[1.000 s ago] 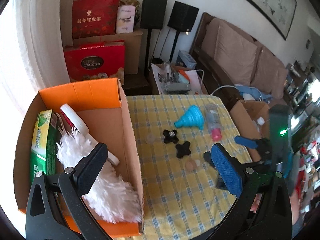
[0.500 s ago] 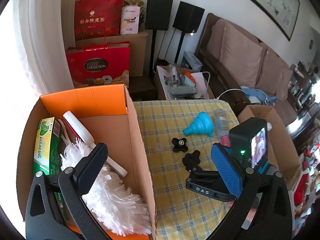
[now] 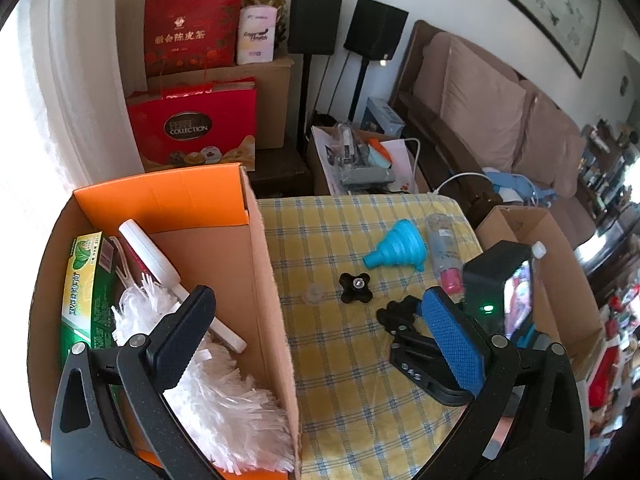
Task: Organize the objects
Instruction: 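Move the right tool to the black four-lobed knob and close on it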
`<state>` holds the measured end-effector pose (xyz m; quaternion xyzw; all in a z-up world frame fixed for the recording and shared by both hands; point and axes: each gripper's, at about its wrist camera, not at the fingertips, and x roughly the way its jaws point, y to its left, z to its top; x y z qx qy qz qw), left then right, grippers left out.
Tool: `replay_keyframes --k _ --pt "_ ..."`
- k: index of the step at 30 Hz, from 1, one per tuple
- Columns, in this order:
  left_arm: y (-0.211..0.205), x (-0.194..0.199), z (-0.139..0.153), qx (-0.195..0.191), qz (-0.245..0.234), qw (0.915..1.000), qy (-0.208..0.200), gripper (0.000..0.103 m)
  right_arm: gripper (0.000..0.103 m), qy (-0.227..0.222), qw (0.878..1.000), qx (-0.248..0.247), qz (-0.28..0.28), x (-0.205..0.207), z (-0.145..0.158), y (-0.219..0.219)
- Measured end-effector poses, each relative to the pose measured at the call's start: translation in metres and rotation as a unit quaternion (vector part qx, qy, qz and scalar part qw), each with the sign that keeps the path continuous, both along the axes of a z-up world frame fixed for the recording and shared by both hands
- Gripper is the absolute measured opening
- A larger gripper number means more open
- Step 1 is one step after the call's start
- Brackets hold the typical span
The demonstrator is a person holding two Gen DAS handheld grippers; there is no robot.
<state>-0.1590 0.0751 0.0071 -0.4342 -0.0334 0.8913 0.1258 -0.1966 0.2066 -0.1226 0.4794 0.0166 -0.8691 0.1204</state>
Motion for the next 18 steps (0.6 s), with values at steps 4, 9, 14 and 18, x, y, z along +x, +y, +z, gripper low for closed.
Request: replay_keyframes --k 4,9,14,18 --pt "0.014 0.001 -0.001 -0.006 -0.009 0.9999 0.000 0.103 0.036 0.002 1.000 -0.007 -0.015 0.009 0.011 0.019" --pt "0.037 -0.005 -0.004 -0.023 -0.024 0.9994 0.000 0.103 0.036 0.005 0.999 -0.019 -0.036 0.022 0.026 0.045" --pt "0.061 -0.018 -0.009 -0.044 -0.039 0.9982 -0.008 0.092 0.036 0.014 0.998 -0.030 -0.053 0.037 0.043 0.070" --pt "0.077 -0.031 -0.018 -0.049 -0.052 0.9972 -0.023 0.087 0.036 0.020 0.997 -0.040 -0.060 0.047 0.054 0.084"
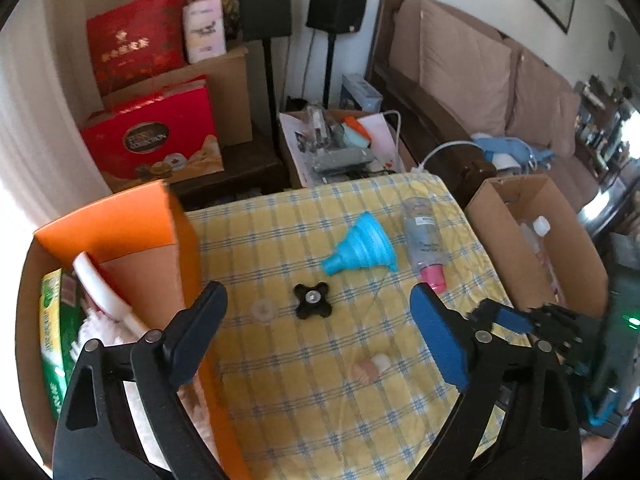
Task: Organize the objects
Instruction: 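Move the right tool to the black four-lobed knob and close on it, then lift the black knob off the table with the right gripper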
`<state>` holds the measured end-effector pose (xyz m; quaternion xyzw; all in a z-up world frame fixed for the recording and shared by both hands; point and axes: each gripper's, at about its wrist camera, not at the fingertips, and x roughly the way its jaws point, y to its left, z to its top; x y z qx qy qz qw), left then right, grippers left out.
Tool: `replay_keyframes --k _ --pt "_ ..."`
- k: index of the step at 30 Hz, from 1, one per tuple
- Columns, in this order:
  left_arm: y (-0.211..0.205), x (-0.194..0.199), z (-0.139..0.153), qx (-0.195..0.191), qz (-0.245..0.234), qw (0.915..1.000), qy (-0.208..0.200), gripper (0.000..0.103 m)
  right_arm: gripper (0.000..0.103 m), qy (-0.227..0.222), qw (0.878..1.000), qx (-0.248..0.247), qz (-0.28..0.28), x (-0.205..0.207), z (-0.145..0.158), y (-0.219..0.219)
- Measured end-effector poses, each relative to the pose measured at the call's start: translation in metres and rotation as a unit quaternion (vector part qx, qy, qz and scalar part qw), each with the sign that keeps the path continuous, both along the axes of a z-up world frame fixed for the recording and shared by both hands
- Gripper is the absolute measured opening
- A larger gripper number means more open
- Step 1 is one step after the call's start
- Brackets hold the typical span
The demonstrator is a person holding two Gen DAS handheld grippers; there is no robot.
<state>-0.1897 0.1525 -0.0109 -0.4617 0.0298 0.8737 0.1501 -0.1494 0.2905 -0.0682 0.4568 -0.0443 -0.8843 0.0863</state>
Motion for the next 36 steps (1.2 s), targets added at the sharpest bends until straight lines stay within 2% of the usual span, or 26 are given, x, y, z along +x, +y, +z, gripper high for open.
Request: replay_keyframes --k 4,11,14,19,25,36 --pt "0.015 -0.018 -0.019 -0.011 -0.008 0.9992 -0.037 0.067 0.036 0.003 1.000 -0.009 -0.010 0.006 0.007 0.009" --pt "0.028 -0.044 -0.060 -0.023 0.000 0.9940 -0.107 0.056 0.036 -0.005 1.000 -0.019 -0.009 0.013 0.002 0.013" --pt "0.028 -0.052 -0.073 -0.029 0.007 0.9923 -0.121 0.051 0.036 -0.009 1.000 -0.022 -0.006 0.015 -0.003 0.013" --pt "0.028 -0.064 -0.090 -0.025 0.013 0.9894 -0.142 0.033 0.036 -0.017 1.000 -0.025 -0.005 0.015 -0.010 0.013" --pt "0.030 -0.070 -0.101 -0.032 0.013 0.9882 -0.149 0.032 0.036 -0.020 0.999 -0.028 -0.007 0.017 -0.014 0.014" --pt "0.027 -0.069 -0.100 -0.040 0.020 0.9885 -0.144 0.035 0.036 -0.019 0.999 -0.028 -0.003 0.016 -0.014 0.012"
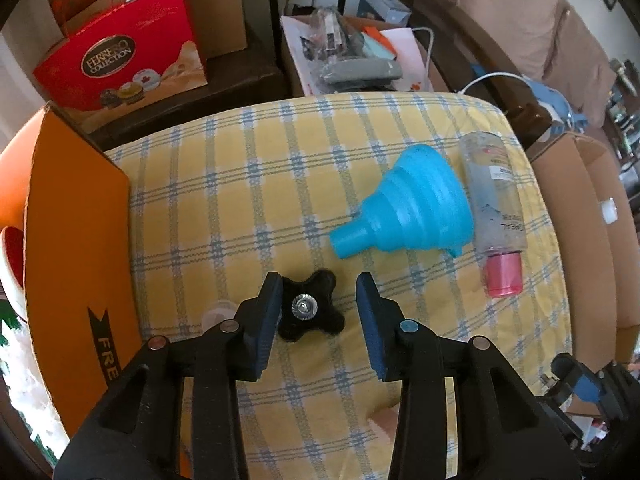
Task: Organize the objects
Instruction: 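Lift the black knob off the table with the right gripper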
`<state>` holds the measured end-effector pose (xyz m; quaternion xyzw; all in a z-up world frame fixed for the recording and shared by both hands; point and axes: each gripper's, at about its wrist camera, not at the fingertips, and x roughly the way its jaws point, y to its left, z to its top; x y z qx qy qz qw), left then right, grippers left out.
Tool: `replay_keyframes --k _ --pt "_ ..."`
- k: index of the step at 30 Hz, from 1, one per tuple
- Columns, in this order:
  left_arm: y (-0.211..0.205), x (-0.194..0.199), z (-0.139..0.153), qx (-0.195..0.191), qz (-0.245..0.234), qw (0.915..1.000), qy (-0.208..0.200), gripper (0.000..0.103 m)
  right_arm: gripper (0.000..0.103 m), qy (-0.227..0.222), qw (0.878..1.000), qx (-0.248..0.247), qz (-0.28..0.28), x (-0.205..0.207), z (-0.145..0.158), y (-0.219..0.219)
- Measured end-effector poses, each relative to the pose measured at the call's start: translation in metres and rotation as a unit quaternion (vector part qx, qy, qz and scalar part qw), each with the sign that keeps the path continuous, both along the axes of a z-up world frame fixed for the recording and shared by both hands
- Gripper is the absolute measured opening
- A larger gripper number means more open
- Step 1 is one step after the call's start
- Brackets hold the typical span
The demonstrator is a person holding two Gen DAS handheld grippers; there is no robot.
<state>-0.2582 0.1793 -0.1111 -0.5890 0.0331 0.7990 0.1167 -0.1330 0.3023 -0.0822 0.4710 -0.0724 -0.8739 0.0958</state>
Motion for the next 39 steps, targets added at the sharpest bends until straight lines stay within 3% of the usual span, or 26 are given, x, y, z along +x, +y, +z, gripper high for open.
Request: replay_keyframes --k 6,8,16,19,22,29,39 --pt "-0.001 0.004 0.006 0.000 0.004 0.9999 0.015 0.036 0.036 -0.003 1.000 -0.002 0.000 -0.001 -0.001 -0.001" --pt "-0.003 0.005 0.009 -0.006 0.007 0.9997 0.024 0.043 0.036 -0.004 1.000 -0.002 0.001 -0.001 -0.002 -0.001" --pt "0.004 0.005 -0.007 -0.021 -0.002 0.9998 0.004 0.045 0.036 -0.005 1.000 -0.005 0.000 -0.001 -0.003 -0.001" --pt "0.009 0.004 -0.012 -0.025 -0.008 0.9997 0.003 0.042 0.036 -0.006 1.000 -0.003 0.001 0.000 -0.004 -0.002" --pt "0.012 0.006 -0.011 -0.032 -0.013 0.9993 0.016 0.034 0.036 -0.006 1.000 -0.002 0.002 -0.001 -0.004 -0.002" --pt "0.009 0.018 -0.004 -0.011 -0.023 0.9993 0.027 0.034 0.036 0.000 1.000 -0.001 0.003 -0.001 0.001 -0.004" --pt "-0.001 0.060 0.046 0.051 -0.044 0.9957 0.064 0.034 0.036 0.017 1.000 0.004 0.003 0.004 0.023 -0.011"
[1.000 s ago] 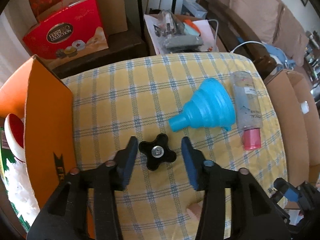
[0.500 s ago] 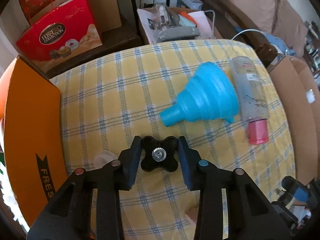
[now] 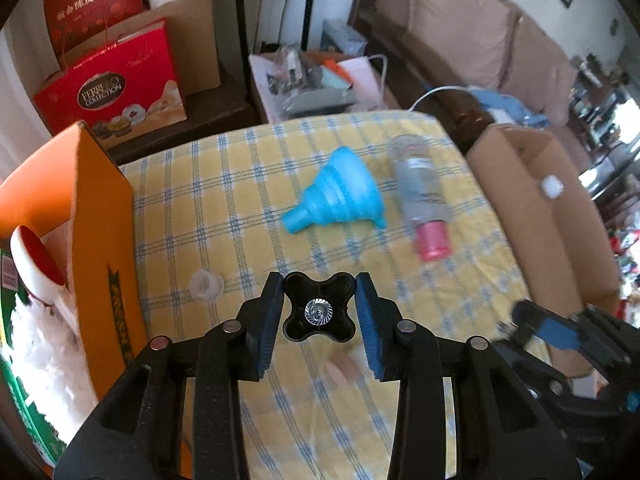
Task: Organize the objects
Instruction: 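Lift the black knob off the table with the right gripper, then carry the black knob over the orange-rimmed box and lower it inside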
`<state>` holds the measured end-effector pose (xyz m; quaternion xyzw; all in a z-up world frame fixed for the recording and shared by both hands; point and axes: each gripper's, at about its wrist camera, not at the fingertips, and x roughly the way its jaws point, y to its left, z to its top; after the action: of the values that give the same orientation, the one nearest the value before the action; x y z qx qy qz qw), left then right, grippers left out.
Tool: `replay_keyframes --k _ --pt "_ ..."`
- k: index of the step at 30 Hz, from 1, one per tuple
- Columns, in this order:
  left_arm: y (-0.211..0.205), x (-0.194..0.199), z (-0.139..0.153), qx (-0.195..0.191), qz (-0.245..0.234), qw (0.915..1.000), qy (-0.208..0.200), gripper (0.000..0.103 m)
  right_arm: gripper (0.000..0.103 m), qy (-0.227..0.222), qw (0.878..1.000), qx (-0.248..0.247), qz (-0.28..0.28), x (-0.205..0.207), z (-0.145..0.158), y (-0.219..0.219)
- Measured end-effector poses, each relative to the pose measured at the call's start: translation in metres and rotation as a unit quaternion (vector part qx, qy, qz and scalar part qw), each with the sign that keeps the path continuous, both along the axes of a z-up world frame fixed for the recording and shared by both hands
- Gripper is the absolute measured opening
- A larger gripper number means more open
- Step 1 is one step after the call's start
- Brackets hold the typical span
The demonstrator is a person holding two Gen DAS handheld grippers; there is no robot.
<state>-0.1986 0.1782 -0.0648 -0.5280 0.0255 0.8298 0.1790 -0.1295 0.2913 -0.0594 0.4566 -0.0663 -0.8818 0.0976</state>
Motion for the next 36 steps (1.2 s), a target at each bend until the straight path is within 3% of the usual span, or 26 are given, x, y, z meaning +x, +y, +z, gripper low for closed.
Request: replay_keyframes --k 5,13,27,36 --pt "-0.012 0.020 0.024 0.025 -0.005 0.9996 0.016 0.034 0.036 0.009 1.000 0.006 0.005 0.004 0.012 -0.010" --pt "-0.040 0.047 0.056 0.032 -0.004 0.9984 0.046 0.034 0.036 0.027 0.999 0.010 0.020 0.010 0.030 -0.034" --pt "-0.112 0.080 0.075 0.045 0.028 0.9964 0.067 0.034 0.036 0.048 0.996 0.008 0.073 0.016 0.056 -0.103" --pt "-0.172 0.099 0.072 0.036 0.068 0.9943 0.074 0.034 0.036 0.051 0.991 0.003 0.120 0.021 0.055 -0.157"
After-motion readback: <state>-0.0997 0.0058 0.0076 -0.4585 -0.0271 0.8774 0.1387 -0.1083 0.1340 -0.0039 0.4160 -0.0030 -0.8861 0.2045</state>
